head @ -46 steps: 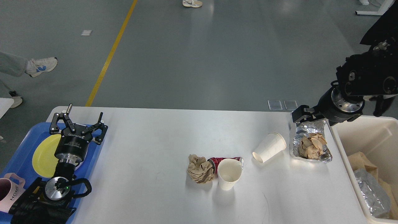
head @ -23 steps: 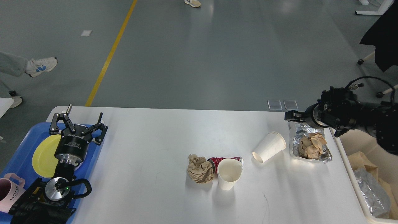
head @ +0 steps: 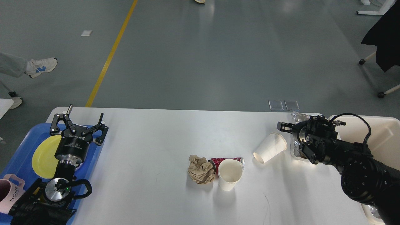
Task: Tidy desktop
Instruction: 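Grasp the lying white paper cup with the right gripper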
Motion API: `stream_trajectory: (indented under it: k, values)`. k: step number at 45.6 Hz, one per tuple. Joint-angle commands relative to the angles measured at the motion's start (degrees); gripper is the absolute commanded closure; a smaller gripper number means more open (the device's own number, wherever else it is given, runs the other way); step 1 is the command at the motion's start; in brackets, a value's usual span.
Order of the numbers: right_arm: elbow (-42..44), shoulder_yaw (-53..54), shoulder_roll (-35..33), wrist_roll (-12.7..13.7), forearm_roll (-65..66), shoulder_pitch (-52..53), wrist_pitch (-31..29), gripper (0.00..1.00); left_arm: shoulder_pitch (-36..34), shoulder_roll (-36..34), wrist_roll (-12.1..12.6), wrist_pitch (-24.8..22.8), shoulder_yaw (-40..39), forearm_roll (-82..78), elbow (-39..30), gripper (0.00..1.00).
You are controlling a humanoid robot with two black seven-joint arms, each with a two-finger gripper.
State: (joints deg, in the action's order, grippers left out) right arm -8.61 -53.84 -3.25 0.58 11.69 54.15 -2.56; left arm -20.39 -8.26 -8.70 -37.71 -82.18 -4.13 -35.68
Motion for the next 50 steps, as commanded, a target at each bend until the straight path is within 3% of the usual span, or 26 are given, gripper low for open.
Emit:
stream_trajectory:
  k: [1,21,28,33,37,40,50]
  values:
    - [-0.01,0.84,-0.09,0.21,0.0,-1.06,1.5,0.18,0.0,0.09,0.0,0.01,0.0,0.0,-0.09,0.04]
    - [-0.01,0.84,-0.09,0.3,0.0,-4.49,1.59,0.27,0.0,0.0,0.0,0.01,0.0,0.0,0.0,0.04]
    - [-0.01,0.75,-0.35,0.3,0.09,-5.11,1.59,0.42,0.0,0.0,0.0,0.01,0.0,0.0,0.0,0.04]
    - [-0.09,0.75,-0.53,0.38,0.44,-5.28,1.59,0.6,0.0,0.0,0.0,0.01,0.0,0.0,0.0,0.04]
    - [-0.18,0.4,-0.62,1.26,0.7,-5.37,1.06,0.86,0.0,0.0,0.0,0.01,0.0,0.0,0.0,0.04]
    - [-0.44,0.31,-0.62,2.58,0.7,-5.28,0.62,1.0,0.0,0.0,0.0,0.01,0.0,0.0,0.0,0.04]
    - [-0.8,0.57,-0.71,4.95,0.44,-5.2,-0.17,1.0,0.0,0.0,0.0,0.01,0.0,0.0,0.0,0.04]
